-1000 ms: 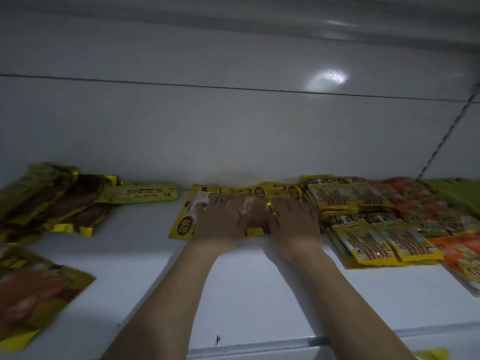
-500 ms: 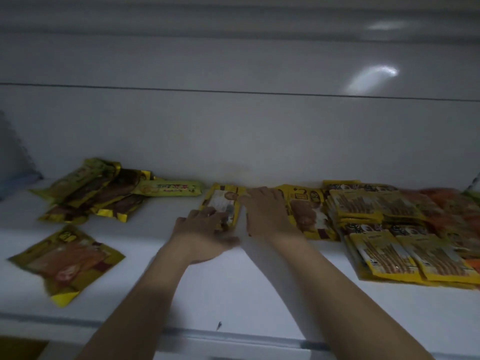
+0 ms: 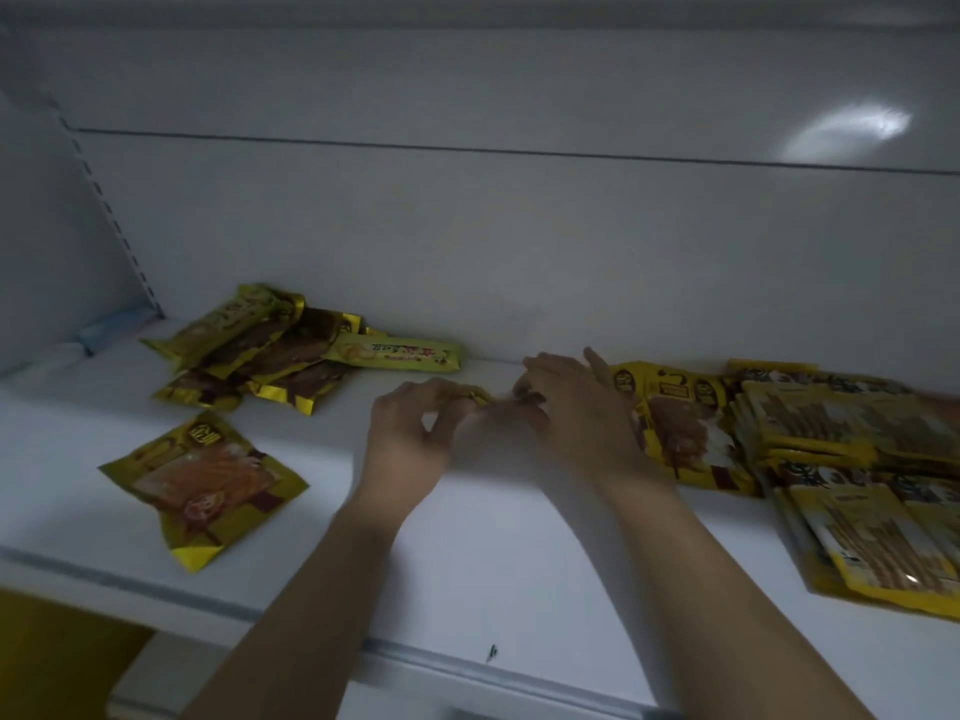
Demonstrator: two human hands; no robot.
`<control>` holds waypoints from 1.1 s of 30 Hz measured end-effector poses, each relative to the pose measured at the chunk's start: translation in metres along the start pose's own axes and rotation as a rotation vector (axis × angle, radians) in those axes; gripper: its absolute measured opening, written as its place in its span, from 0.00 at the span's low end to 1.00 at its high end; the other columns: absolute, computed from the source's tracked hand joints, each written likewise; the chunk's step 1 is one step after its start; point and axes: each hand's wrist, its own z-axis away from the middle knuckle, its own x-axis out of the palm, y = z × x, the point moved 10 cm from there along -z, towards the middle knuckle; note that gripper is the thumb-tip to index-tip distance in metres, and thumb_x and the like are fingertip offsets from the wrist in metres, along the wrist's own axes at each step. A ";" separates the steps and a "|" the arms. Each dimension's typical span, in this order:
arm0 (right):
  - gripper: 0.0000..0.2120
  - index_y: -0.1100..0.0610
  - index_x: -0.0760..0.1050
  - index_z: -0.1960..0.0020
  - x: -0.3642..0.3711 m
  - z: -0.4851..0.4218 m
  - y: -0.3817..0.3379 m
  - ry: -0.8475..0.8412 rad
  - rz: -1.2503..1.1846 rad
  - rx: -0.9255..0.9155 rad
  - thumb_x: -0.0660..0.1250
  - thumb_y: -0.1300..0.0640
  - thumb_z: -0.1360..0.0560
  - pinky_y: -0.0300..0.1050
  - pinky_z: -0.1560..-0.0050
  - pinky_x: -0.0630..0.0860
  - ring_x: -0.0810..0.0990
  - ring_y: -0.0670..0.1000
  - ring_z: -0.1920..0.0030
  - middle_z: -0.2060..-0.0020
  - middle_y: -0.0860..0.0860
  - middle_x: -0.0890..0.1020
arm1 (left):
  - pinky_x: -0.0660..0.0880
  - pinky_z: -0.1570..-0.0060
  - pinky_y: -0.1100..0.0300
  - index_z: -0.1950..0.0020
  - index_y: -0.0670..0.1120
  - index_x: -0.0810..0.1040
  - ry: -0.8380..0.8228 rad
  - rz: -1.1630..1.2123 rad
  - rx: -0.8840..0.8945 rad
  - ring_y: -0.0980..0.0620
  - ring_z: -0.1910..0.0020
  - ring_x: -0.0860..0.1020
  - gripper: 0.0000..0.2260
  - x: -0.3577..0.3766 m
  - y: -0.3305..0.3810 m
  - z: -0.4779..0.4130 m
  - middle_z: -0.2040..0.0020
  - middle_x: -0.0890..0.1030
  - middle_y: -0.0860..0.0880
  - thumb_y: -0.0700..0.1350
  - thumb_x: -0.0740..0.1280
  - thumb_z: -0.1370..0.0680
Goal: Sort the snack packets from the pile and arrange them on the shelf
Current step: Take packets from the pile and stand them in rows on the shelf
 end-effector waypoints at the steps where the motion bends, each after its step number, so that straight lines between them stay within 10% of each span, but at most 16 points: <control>1: 0.08 0.53 0.81 0.50 -0.008 0.000 0.001 0.063 -0.039 0.019 0.67 0.54 0.27 0.49 0.30 0.52 0.79 0.52 0.40 0.46 0.50 0.83 | 0.74 0.49 0.57 0.48 0.51 0.81 0.066 0.035 -0.026 0.59 0.52 0.78 0.13 -0.006 -0.003 0.000 0.54 0.80 0.61 0.56 0.66 0.26; 4: 0.08 0.57 0.80 0.53 -0.024 0.001 0.005 0.146 -0.150 0.119 0.68 0.53 0.27 0.47 0.52 0.67 0.82 0.58 0.57 0.61 0.53 0.84 | 0.70 0.39 0.57 0.26 0.51 0.67 0.143 0.144 -0.191 0.55 0.37 0.74 0.33 -0.013 -0.022 -0.001 0.34 0.73 0.56 0.55 0.75 0.28; 7: 0.09 0.59 0.78 0.50 -0.034 0.008 0.013 0.200 -0.316 0.227 0.69 0.53 0.24 0.46 0.63 0.63 0.80 0.57 0.59 0.62 0.53 0.83 | 0.73 0.43 0.60 0.23 0.51 0.60 0.111 0.242 -0.291 0.56 0.41 0.77 0.41 -0.008 -0.025 0.000 0.34 0.75 0.53 0.55 0.75 0.30; 12: 0.13 0.57 0.76 0.40 -0.016 0.011 0.013 0.135 -0.481 0.320 0.71 0.59 0.24 0.22 0.59 0.64 0.78 0.47 0.54 0.57 0.43 0.78 | 0.79 0.56 0.63 0.29 0.62 0.64 -0.178 0.387 -0.371 0.58 0.54 0.83 0.34 0.036 -0.017 0.013 0.47 0.81 0.59 0.45 0.77 0.27; 16: 0.25 0.49 0.70 0.31 -0.016 0.014 0.010 0.159 -0.607 0.374 0.72 0.59 0.26 0.26 0.59 0.68 0.79 0.43 0.58 0.56 0.42 0.79 | 0.74 0.67 0.63 0.38 0.68 0.71 -0.101 0.430 -0.348 0.55 0.66 0.79 0.28 0.025 -0.011 0.012 0.52 0.81 0.52 0.45 0.74 0.31; 20: 0.15 0.50 0.79 0.40 -0.027 0.015 0.003 0.084 -0.550 0.367 0.71 0.59 0.25 0.21 0.55 0.64 0.78 0.43 0.47 0.50 0.39 0.79 | 0.71 0.71 0.64 0.44 0.60 0.77 -0.076 0.476 -0.420 0.51 0.69 0.78 0.21 0.023 -0.008 0.014 0.50 0.82 0.45 0.41 0.77 0.31; 28: 0.25 0.53 0.77 0.35 -0.076 0.093 0.025 0.195 -0.347 0.454 0.76 0.63 0.31 0.22 0.47 0.63 0.74 0.47 0.42 0.41 0.54 0.77 | 0.74 0.61 0.65 0.47 0.59 0.80 -0.318 0.386 -0.344 0.54 0.66 0.76 0.17 0.065 0.056 0.036 0.46 0.80 0.49 0.42 0.78 0.29; 33: 0.23 0.48 0.73 0.31 -0.093 0.148 0.043 0.139 -0.083 0.618 0.68 0.59 0.24 0.44 0.41 0.72 0.71 0.56 0.33 0.27 0.54 0.67 | 0.73 0.57 0.70 0.39 0.52 0.81 -0.509 0.217 -0.183 0.62 0.59 0.78 0.17 0.107 0.101 0.061 0.50 0.79 0.54 0.44 0.75 0.27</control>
